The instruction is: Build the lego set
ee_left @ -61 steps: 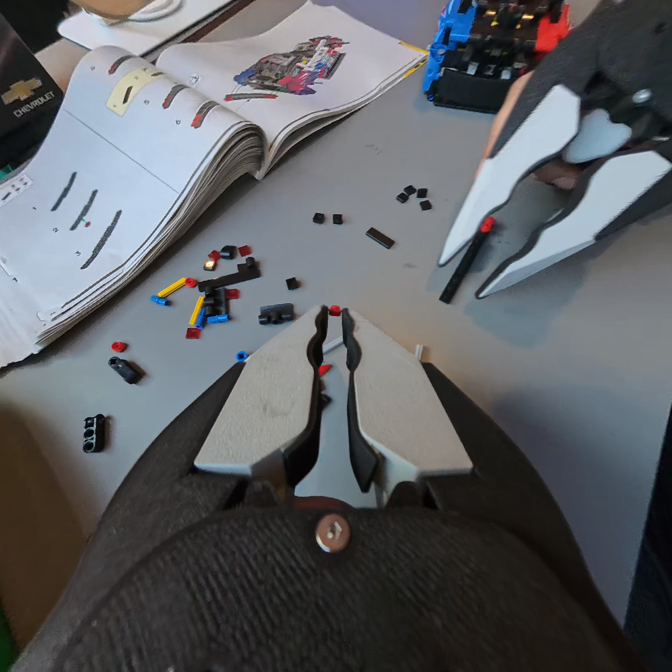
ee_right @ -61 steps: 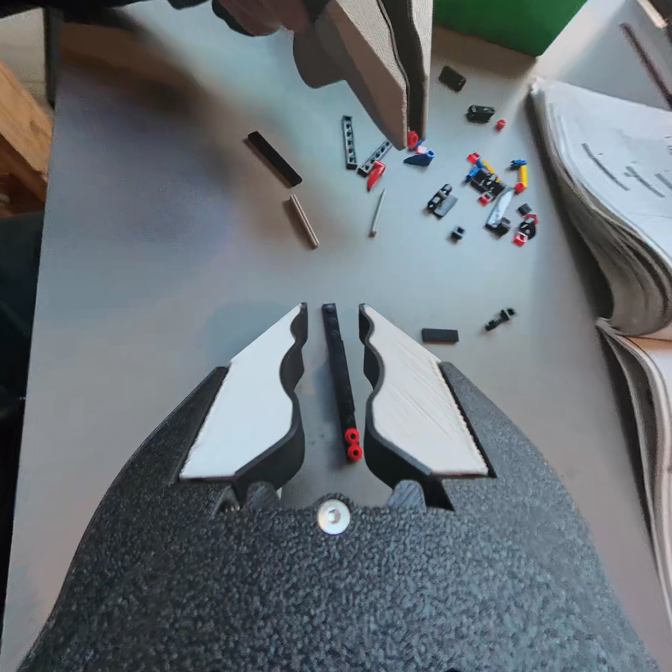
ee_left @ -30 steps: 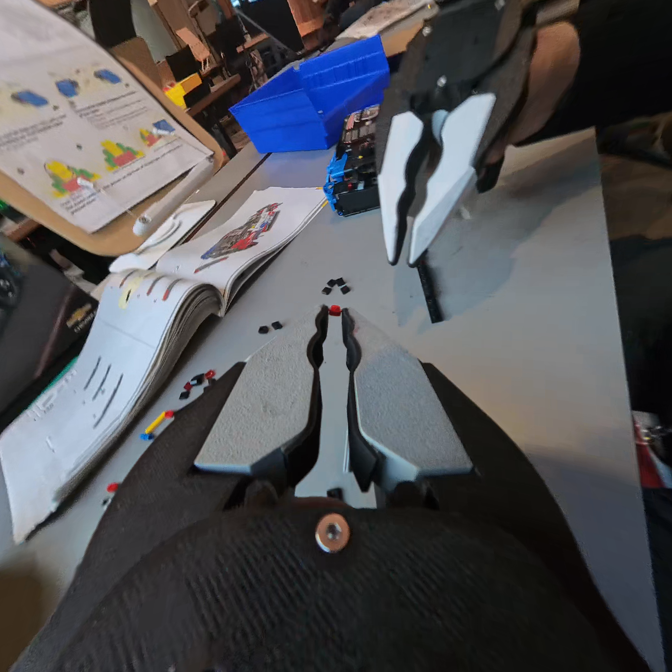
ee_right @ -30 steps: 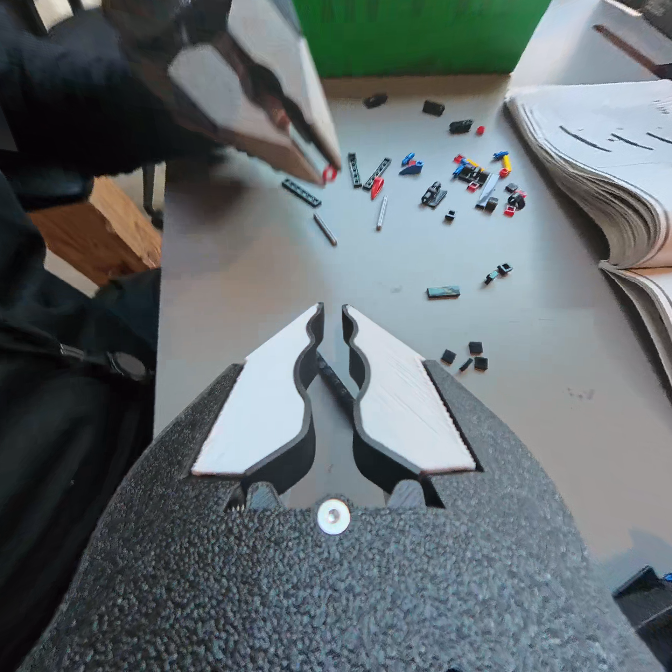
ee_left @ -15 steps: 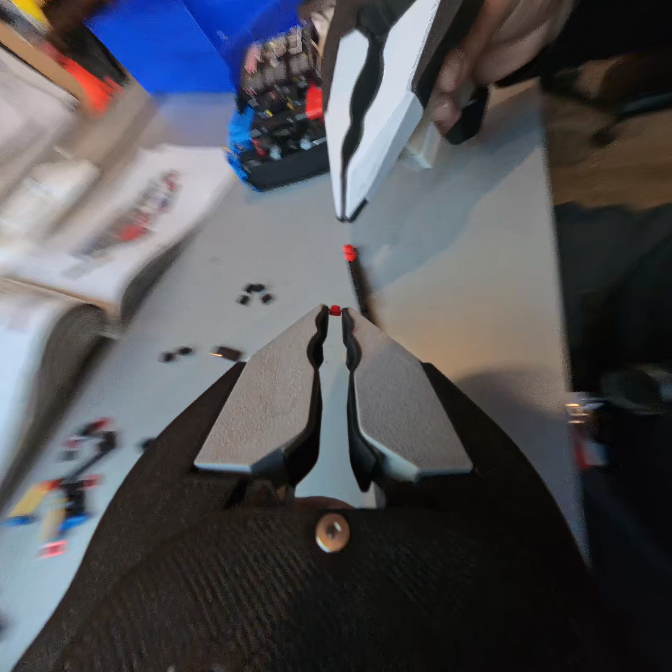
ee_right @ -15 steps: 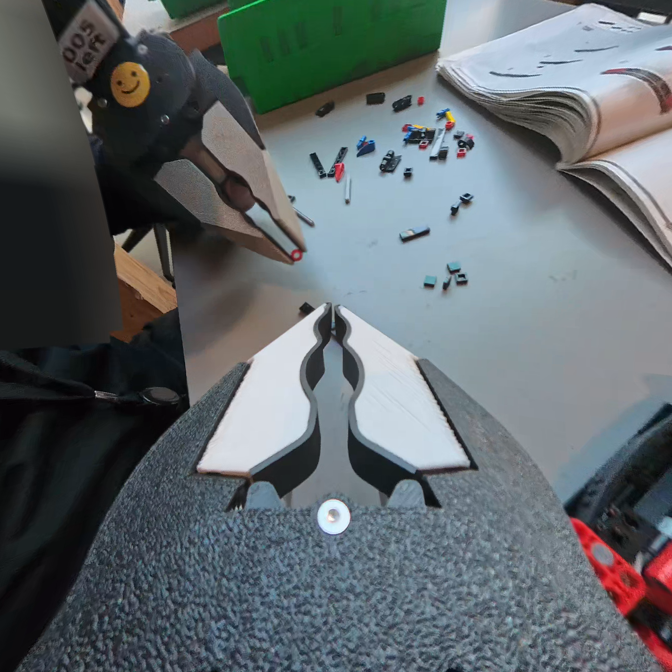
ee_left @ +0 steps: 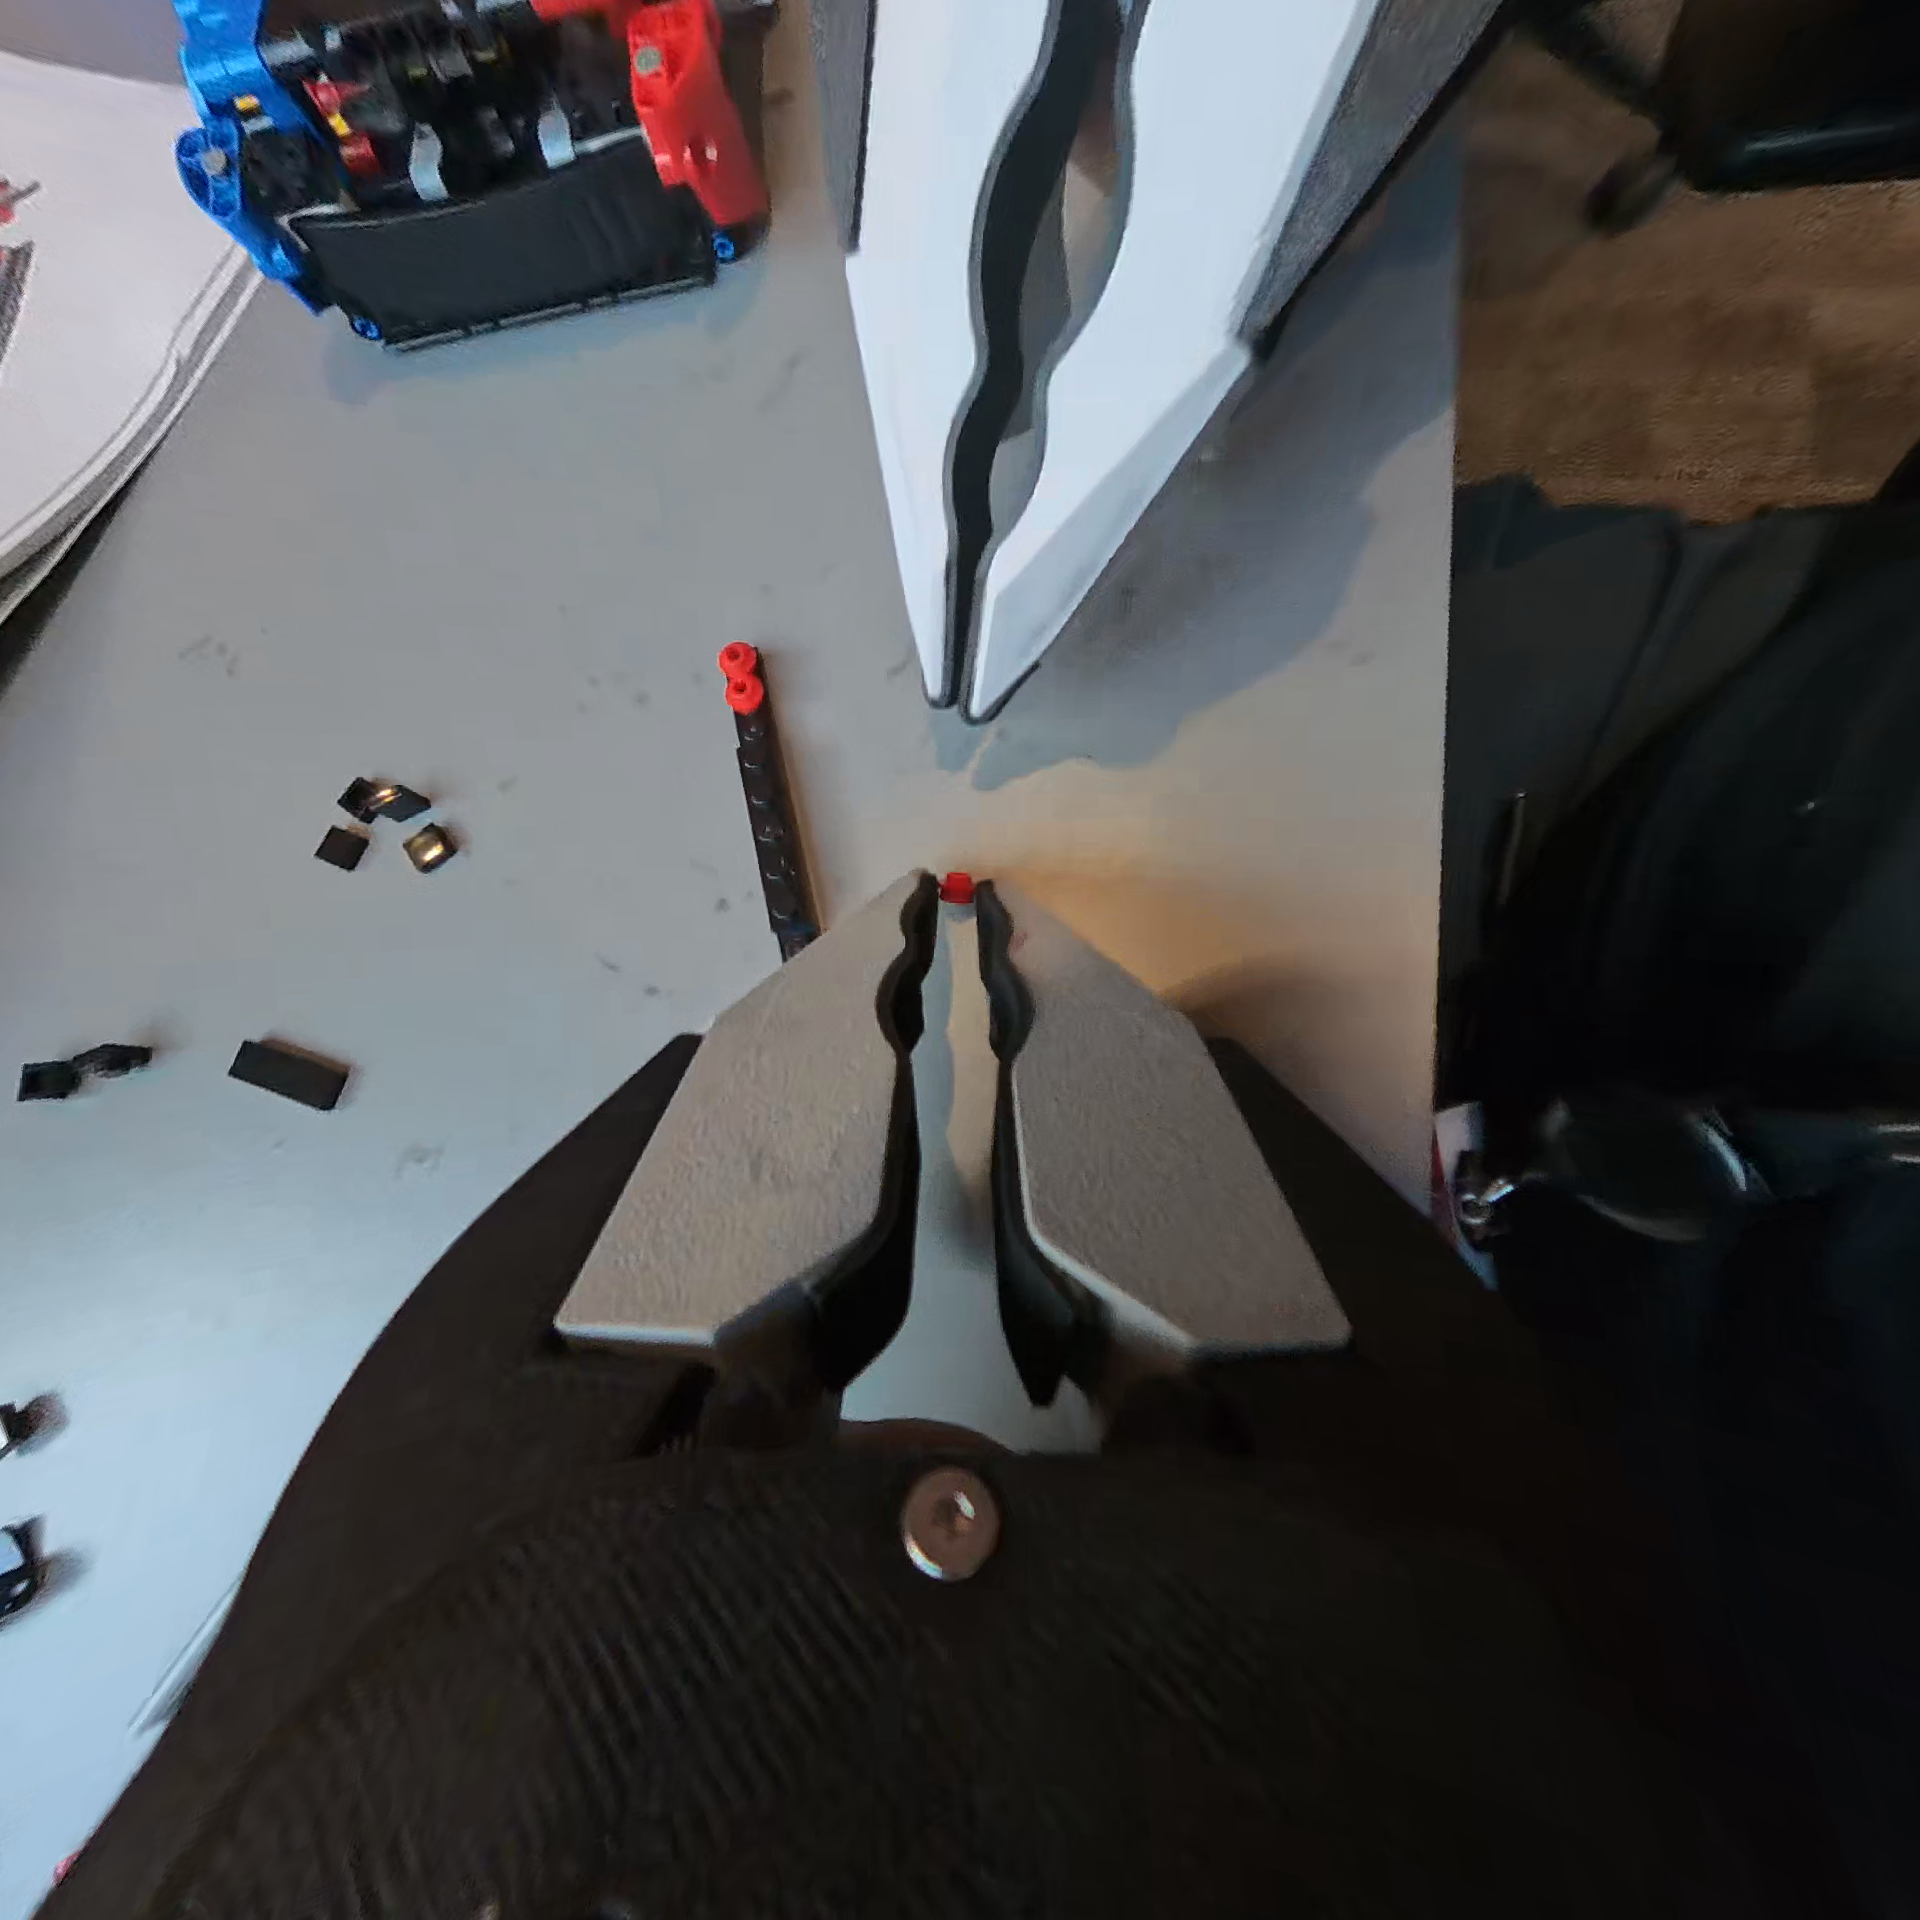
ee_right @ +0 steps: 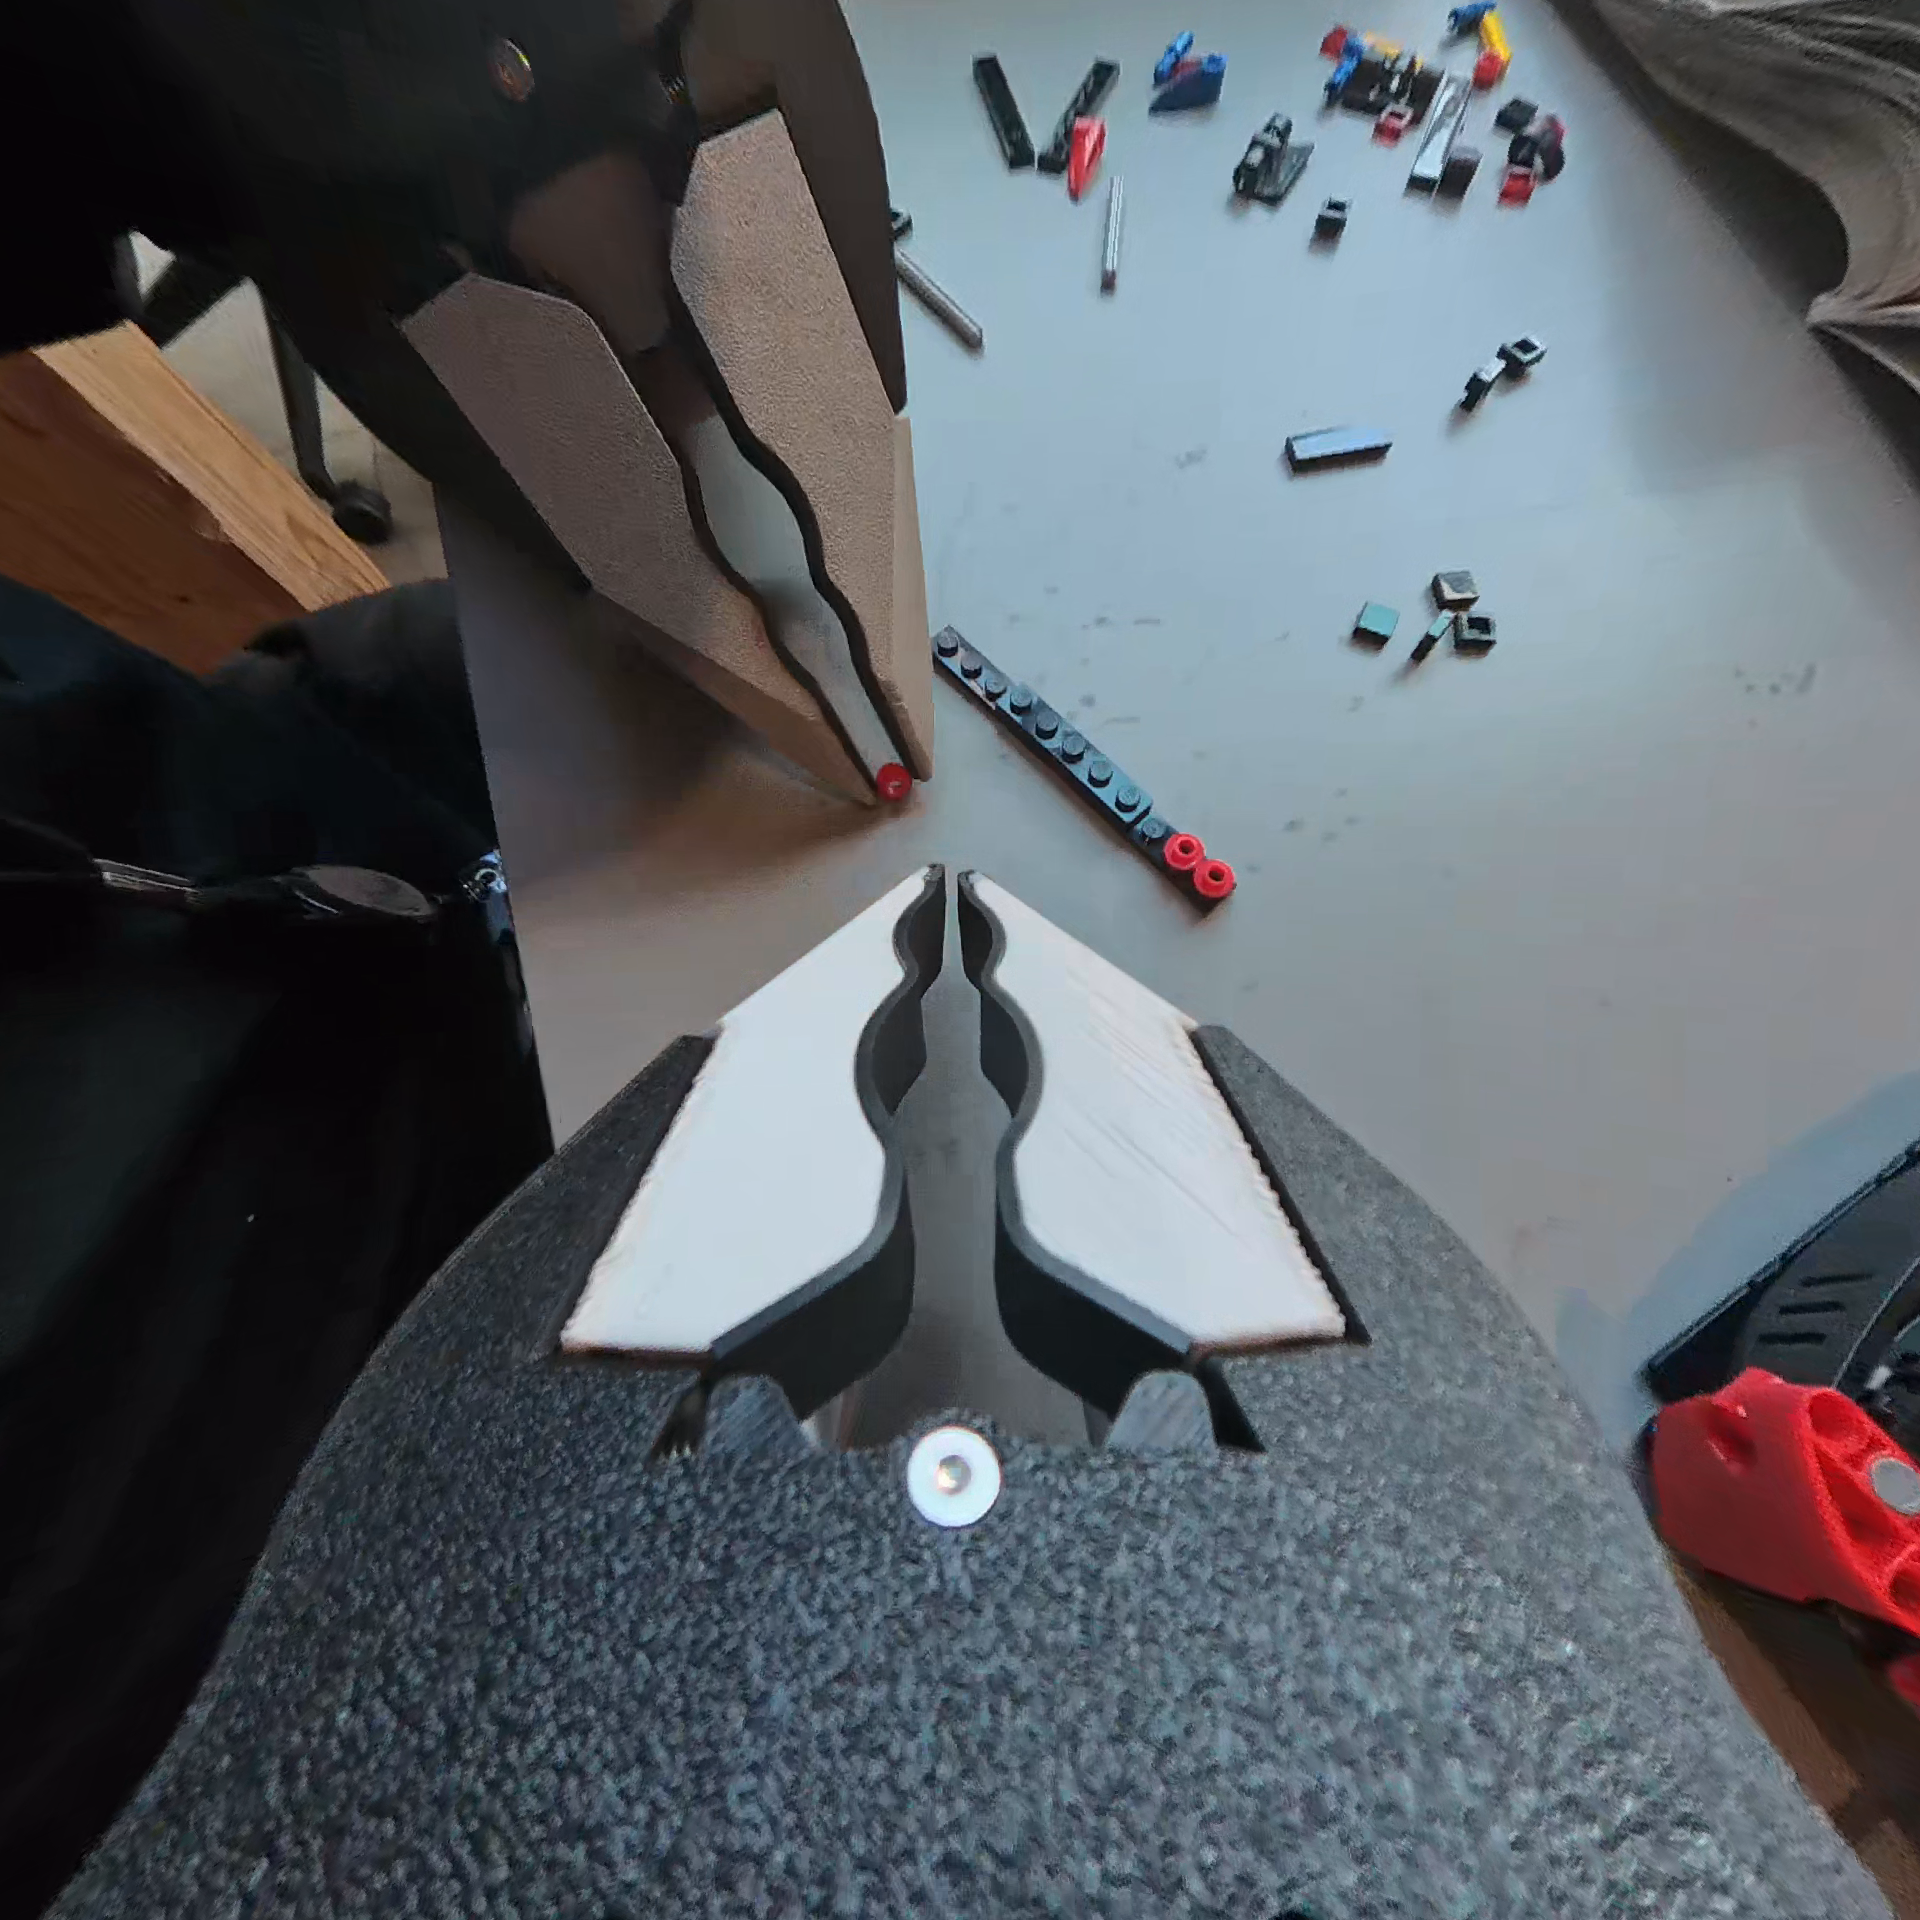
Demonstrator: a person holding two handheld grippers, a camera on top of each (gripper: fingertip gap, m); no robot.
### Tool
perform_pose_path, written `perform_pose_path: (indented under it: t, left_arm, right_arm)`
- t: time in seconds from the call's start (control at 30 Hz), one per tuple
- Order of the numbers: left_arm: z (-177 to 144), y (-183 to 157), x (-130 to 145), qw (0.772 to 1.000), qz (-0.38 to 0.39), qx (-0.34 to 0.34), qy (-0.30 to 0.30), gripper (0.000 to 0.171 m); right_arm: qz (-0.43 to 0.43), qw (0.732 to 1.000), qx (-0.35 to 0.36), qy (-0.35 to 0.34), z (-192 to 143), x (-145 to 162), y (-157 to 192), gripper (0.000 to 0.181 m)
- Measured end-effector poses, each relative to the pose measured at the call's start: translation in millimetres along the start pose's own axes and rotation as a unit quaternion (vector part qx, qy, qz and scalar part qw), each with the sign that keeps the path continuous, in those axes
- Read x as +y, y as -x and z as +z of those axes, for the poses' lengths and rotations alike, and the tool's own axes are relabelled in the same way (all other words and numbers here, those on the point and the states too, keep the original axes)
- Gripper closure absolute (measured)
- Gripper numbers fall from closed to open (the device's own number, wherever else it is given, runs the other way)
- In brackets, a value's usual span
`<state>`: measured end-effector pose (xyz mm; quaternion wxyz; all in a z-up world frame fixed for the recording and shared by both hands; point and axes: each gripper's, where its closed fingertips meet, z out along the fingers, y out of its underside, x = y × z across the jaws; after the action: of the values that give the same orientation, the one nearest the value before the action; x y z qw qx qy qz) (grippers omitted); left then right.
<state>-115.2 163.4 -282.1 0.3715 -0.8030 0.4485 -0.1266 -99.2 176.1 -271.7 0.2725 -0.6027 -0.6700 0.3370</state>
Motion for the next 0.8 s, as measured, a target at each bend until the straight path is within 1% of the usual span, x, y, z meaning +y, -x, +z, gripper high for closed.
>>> perform_pose_path:
  t: [0.2, 0.37, 0.47, 0.6, 0.8]
  left_arm:
    - [1.5, 0.7, -0.3, 1.000, -0.018, 0.007, 0.000, 0.167]
    - [-0.3, 0.9, 1.3, 1.000, -0.007, -0.003, 0.000, 0.167]
    - [-0.7, 0.9, 1.8, 1.000, -0.001, -0.010, 0.000, 0.167]
    - [-0.8, 1.3, 1.9, 1.000, -0.001, -0.012, 0.000, 0.167]
    - [-2.1, 7.0, 2.5, 1.000, -0.016, -0.026, 0.000, 0.156]
  right_arm:
    - [-0.027, 0.999, 0.013, 0.024, 7.5, 4.0, 2.5, 0.181]
    - [-0.031, 0.999, 0.020, 0.010, 5.8, 1.7, 2.0, 0.181]
    - [-0.027, 0.999, 0.015, 0.011, 6.2, 2.1, 2.4, 0.181]
    - [-0.029, 0.999, 0.003, 0.031, 10.3, 6.8, 5.0, 0.181]
    - [-0.007, 1.000, -0.008, 0.007, 5.5, 1.0, 3.4, 0.181]
